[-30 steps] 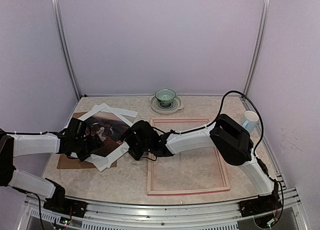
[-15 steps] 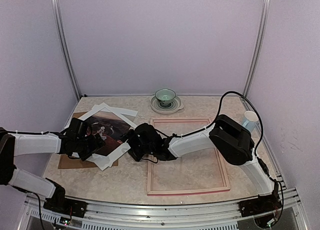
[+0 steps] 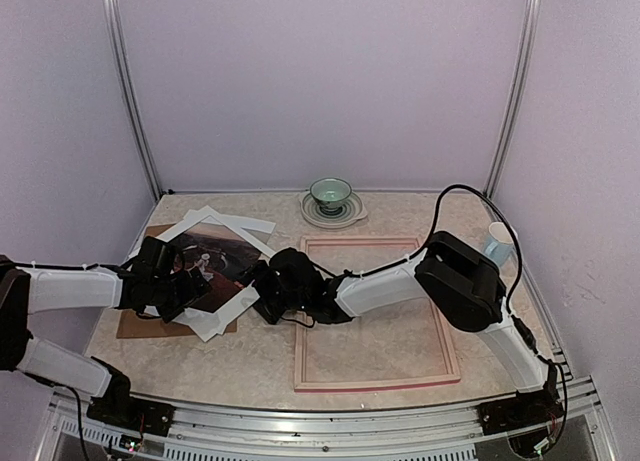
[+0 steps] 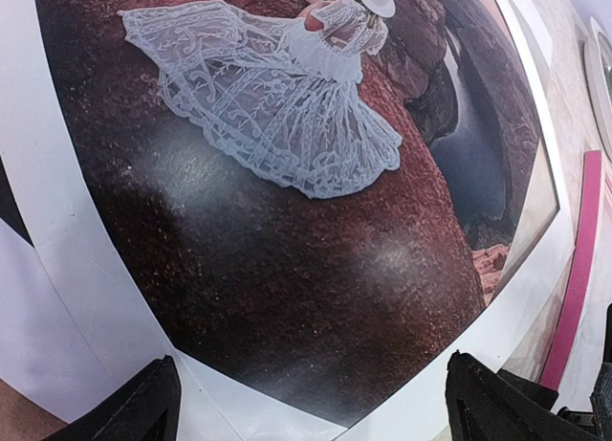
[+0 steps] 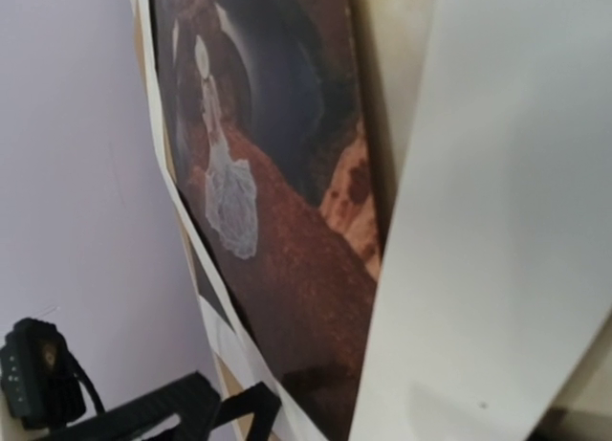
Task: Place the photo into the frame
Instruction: Pick up the mat board from the photo.
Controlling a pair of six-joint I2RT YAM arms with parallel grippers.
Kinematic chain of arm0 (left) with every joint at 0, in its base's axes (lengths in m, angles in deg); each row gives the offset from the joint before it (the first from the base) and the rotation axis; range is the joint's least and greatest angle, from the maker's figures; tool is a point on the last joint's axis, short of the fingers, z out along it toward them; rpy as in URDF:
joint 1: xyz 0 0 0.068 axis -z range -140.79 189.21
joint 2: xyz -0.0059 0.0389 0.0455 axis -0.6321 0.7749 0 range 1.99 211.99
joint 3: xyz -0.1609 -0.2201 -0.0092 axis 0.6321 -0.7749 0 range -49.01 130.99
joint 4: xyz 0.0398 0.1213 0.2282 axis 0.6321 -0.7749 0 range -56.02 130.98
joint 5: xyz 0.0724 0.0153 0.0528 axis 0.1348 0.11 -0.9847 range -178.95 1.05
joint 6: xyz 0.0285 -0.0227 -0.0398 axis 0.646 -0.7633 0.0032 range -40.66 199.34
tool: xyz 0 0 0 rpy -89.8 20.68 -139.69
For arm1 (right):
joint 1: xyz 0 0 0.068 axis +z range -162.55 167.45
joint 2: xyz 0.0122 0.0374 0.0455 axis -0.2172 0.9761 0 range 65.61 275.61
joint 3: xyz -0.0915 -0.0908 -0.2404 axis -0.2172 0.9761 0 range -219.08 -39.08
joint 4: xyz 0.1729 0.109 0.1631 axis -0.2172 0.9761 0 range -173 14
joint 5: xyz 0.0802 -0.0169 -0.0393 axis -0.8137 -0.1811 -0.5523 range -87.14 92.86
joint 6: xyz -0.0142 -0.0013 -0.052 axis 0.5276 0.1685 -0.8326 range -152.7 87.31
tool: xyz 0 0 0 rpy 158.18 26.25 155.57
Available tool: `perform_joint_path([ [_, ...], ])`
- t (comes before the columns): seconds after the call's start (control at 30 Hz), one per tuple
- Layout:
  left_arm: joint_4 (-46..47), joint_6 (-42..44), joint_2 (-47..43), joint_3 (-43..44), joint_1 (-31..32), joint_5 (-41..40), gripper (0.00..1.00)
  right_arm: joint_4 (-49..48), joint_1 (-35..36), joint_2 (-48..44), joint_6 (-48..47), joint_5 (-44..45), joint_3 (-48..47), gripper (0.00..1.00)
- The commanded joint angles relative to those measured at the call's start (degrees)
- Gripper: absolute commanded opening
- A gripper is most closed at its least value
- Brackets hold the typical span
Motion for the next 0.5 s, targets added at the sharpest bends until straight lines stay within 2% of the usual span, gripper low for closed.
perform_joint_path([
  [0.0, -0.88, 0.03, 0.27, -1.43, 0.57, 0.98, 0.95, -2.24, -0.10, 2.42, -0.02, -0.19, -1.41, 0.90],
  [0.3, -1.34, 0.18, -0.27, -1.39, 0.54, 0.70, 0.95, -5.99, -0.29, 2.67, -2.44, -0.98, -1.78, 0.87],
  [0.47, -1.40, 0.29, -0.28, -1.28, 0.51, 0.87, 0.95, -6.12, -0.74, 1.53, -6.82, 1.10, -1.25, 0.74],
])
